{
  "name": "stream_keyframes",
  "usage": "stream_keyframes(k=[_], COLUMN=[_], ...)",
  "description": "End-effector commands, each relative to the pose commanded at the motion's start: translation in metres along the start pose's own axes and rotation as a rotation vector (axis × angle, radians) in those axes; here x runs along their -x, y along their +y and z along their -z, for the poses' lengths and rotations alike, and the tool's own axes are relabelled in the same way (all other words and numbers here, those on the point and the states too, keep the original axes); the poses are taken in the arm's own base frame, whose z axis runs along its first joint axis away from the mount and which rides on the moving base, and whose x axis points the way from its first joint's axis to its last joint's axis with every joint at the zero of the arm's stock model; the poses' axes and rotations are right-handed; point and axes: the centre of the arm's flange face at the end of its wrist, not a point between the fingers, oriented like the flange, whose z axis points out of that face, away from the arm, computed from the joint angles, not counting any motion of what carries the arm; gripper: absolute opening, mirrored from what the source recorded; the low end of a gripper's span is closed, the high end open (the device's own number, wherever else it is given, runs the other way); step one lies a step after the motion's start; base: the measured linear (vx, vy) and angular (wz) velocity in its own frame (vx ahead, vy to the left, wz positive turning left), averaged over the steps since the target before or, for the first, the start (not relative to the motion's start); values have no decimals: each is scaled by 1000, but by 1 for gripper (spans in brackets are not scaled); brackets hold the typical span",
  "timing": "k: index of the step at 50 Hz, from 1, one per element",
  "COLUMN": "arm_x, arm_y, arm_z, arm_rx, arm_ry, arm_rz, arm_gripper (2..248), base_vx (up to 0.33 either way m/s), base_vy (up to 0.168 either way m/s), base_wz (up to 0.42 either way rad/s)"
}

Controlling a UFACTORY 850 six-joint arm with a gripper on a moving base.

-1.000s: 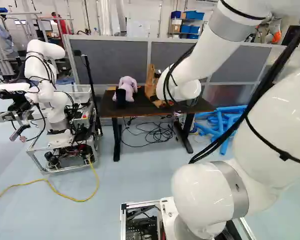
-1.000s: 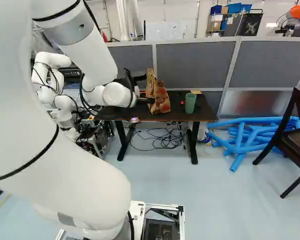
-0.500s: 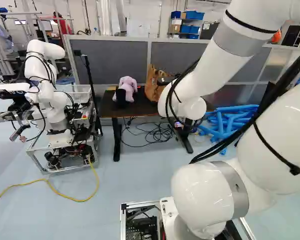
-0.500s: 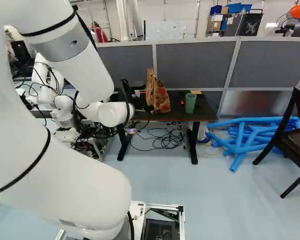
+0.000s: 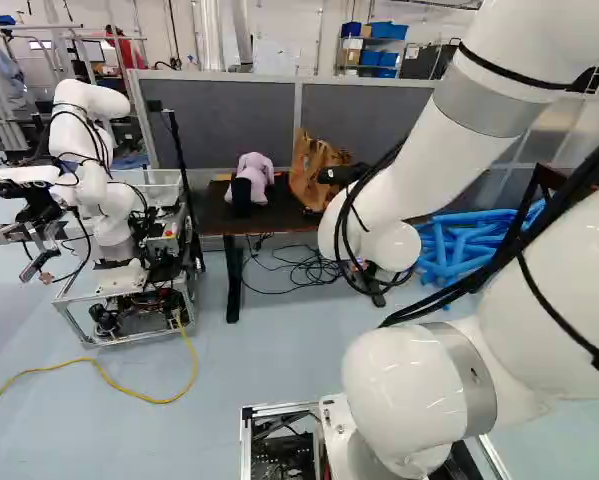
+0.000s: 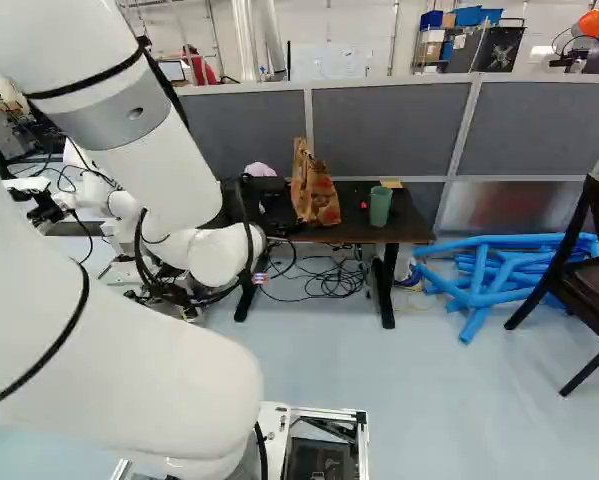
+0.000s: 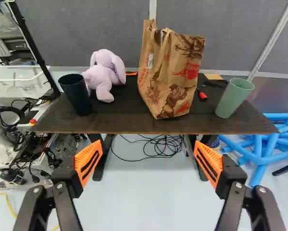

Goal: Pick up the bag on the ground and place it on the table

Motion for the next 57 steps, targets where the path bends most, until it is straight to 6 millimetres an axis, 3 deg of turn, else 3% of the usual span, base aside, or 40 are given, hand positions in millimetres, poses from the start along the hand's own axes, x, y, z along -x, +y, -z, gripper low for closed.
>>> stream_keyframes(k=[25,57], arm_x=[15,17], arm_y=[-1,-1], arm_z=[14,15], arm_rx=[-1,-1], arm_ry=[36,40], arm_rz=[-13,-15], arm_gripper=[247,247], base_vx=[0,0], base_vy=[0,0], base_wz=[0,0])
